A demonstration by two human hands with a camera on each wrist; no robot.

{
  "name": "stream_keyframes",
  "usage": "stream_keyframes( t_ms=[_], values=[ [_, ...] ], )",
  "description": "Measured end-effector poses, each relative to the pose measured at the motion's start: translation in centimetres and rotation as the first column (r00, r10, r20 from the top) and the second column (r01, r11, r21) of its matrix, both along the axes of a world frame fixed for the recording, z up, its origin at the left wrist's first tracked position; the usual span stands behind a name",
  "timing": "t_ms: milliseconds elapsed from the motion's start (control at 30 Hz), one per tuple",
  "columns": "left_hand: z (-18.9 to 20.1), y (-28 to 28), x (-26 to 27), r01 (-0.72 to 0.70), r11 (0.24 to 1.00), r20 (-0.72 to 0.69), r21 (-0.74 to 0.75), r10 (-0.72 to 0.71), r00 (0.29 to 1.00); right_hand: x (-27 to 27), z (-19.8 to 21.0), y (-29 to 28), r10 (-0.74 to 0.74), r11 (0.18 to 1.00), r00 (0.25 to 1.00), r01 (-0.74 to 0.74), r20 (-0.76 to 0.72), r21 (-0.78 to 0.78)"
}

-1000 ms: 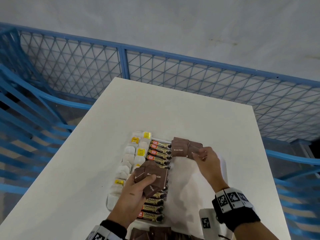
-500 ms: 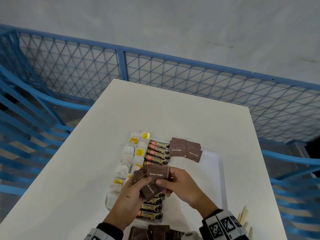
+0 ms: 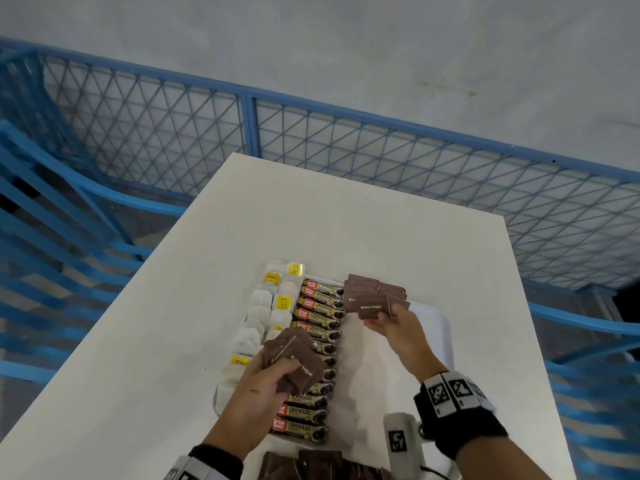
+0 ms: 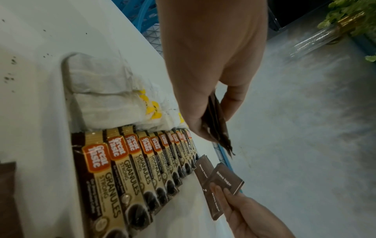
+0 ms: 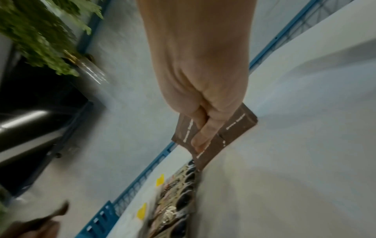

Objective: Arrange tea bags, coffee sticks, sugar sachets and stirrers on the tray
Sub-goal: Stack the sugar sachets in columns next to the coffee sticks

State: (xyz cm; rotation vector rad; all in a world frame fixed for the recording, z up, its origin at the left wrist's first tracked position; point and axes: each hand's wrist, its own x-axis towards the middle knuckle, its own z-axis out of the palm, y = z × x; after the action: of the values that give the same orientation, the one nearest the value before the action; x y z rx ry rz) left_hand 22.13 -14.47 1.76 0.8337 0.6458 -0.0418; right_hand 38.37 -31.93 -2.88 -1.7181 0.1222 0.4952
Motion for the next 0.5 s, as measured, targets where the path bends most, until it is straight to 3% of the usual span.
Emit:
stream_keyframes(
  t_ms=[133,333,500],
  values=[
    [0.2,-0.2,0.0,0.02,1.0,0.0,0.003,-0.02,1.0,1.1,-1.6,0.1,-0.103,0.975,0.994,0.108,0.036,-0.193],
    [-0.1,-0.1,0.2,-0.003,1.0,-0.019,-0.002,0.003,1.0,1.0,-2.3,1.8,-0.203,0.951,0.979,0.205,0.031,-0.23],
    [-0.2,-0.1,0.3,-0.005,1.0,-0.015,-0.001,0.005,1.0,0.7,-2.1,2.2,-0.12,0.887,0.981,0.175,0.152,-0.428]
  ],
)
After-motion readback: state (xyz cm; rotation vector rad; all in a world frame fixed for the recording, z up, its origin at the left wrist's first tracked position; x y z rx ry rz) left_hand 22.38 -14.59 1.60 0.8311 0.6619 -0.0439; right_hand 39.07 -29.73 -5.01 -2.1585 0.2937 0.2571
